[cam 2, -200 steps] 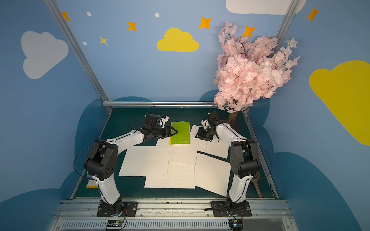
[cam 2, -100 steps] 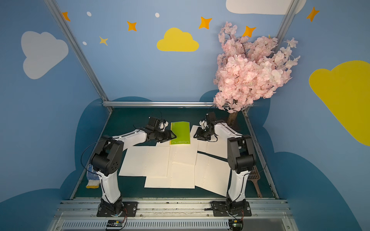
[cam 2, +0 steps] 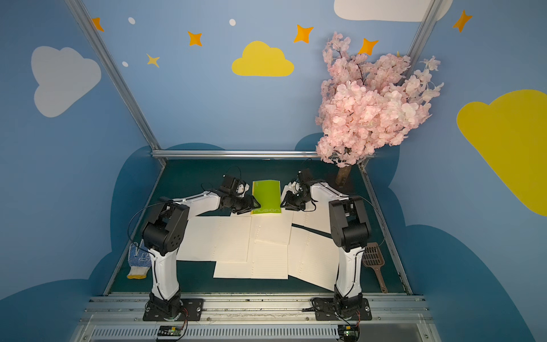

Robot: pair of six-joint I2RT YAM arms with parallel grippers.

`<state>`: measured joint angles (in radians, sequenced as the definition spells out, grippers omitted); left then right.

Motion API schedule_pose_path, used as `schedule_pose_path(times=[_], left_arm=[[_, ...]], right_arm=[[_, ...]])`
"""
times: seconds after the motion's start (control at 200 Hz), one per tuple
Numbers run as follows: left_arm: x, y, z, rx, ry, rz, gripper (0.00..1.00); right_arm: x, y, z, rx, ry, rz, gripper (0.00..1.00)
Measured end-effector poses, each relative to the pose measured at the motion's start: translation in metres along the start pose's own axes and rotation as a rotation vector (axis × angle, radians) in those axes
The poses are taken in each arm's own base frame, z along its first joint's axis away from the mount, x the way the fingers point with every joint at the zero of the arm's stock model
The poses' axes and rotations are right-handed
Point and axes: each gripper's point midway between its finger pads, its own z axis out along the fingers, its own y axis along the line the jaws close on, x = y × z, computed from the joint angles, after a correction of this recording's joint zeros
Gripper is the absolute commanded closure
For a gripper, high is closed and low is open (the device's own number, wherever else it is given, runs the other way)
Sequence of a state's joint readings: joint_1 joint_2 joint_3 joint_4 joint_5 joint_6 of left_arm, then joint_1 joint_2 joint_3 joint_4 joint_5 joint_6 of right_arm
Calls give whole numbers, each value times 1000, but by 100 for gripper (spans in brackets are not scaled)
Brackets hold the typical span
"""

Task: Close the notebook
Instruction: Pick up the notebook from the center of the board.

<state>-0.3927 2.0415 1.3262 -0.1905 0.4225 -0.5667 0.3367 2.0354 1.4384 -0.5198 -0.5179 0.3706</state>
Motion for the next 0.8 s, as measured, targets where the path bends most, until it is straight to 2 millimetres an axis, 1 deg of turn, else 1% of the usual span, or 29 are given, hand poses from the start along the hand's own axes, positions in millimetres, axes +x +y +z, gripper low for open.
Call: schedule_pose_path(times=[0.26,0.501,0.646,0.796], left_arm=[[-3,3,-1,-10,-7,-8,38],[-4,7,-2,-23,-6,-17,38],[-2,11,1,-29,3,-24,38],[-4,10,3,-24,3,-23,38]], right_arm=[[2,1,7,1,15,3,67],[2,2,8,2,16,2,67],[2,-1,11,5,21,6,68],[4,-3,16,10,32,10,69]])
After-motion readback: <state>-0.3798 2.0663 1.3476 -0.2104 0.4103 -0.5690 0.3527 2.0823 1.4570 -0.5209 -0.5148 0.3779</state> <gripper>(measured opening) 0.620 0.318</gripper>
